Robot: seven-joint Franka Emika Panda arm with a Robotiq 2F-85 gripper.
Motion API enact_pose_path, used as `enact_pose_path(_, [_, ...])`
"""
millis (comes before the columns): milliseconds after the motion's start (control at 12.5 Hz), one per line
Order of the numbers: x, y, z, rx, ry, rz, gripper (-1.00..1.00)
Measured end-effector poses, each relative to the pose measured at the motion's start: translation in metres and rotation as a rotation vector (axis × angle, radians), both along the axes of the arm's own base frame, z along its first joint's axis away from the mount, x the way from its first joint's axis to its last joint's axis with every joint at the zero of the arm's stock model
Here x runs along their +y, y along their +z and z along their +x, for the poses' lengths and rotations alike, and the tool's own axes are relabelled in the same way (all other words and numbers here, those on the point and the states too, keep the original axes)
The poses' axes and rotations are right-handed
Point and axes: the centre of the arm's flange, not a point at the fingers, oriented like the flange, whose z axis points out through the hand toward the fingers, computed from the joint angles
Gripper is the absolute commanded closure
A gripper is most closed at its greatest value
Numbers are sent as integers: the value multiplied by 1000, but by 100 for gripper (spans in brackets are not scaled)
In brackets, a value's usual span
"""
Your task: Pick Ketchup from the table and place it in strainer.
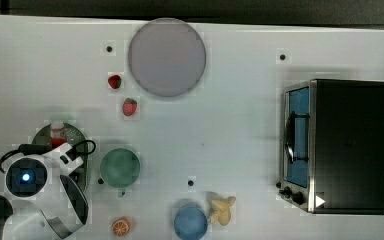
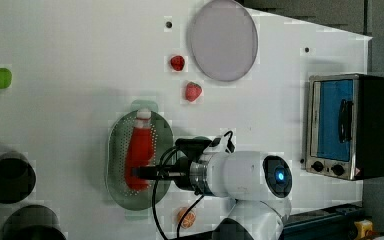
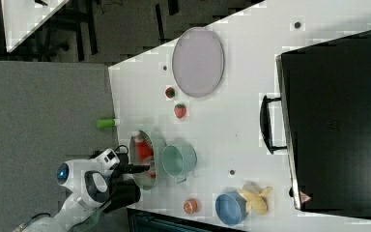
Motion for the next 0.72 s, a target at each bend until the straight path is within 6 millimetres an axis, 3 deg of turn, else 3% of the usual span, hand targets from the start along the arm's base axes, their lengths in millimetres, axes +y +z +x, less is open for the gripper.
enact_pose_path(160, [3, 8, 4, -16, -3, 6, -100])
enact_pose_path(320, [5, 37, 19, -80, -29, 21, -100])
enact_pose_path(560, [-15, 112, 56, -210, -91, 21, -100])
enact_pose_path(720, [-54, 168, 87, -227, -170, -31, -100])
